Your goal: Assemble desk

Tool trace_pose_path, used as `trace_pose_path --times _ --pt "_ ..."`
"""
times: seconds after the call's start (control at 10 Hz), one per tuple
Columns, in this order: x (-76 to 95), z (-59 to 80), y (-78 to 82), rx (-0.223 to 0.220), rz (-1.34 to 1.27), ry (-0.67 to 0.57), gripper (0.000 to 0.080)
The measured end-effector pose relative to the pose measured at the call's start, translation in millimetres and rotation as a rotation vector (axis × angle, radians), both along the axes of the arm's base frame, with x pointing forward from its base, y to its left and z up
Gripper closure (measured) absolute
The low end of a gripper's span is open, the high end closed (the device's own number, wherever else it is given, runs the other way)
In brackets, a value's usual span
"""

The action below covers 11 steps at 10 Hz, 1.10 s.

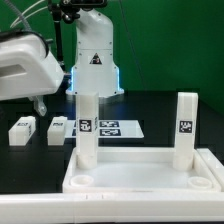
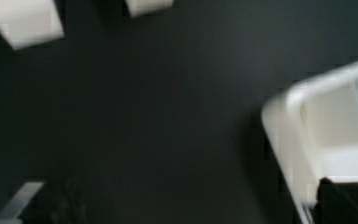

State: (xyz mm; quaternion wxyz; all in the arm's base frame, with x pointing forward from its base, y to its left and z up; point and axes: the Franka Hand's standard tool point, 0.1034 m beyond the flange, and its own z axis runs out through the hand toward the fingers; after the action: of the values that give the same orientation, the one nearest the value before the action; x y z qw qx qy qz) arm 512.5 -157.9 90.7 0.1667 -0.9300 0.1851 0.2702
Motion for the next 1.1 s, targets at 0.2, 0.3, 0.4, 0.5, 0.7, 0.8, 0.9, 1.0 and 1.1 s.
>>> trace_pose_path --times 0.2,0.3,0.4,0.5,0.7,0.8,0.9,1.0,1.1 --pt "-1.6 -5.5 0.6 0.042 0.015 0.076 0.0151" --pt "-5.5 -6.4 2.0 0.067 0.022 0.119 0.0151" --pt "-11.8 -12.5 2.2 0.092 0.026 0.172 0.0151" --pt "-21.9 -21.1 3.6 0.105 0.021 0.206 0.0151" --pt "-40.0 -29.0 9.1 0.105 0.007 0.218 0.0151" --pt "-39.9 -28.2 8.6 0.106 0.006 0.218 0.0151" --pt "-40.0 -28.8 8.4 0.106 0.006 0.218 0.0151" --pt "-40.1 -28.9 8.4 0.106 0.006 0.218 0.0151" --pt "-42.0 -29.9 8.5 0.108 0.005 0.221 0.0151"
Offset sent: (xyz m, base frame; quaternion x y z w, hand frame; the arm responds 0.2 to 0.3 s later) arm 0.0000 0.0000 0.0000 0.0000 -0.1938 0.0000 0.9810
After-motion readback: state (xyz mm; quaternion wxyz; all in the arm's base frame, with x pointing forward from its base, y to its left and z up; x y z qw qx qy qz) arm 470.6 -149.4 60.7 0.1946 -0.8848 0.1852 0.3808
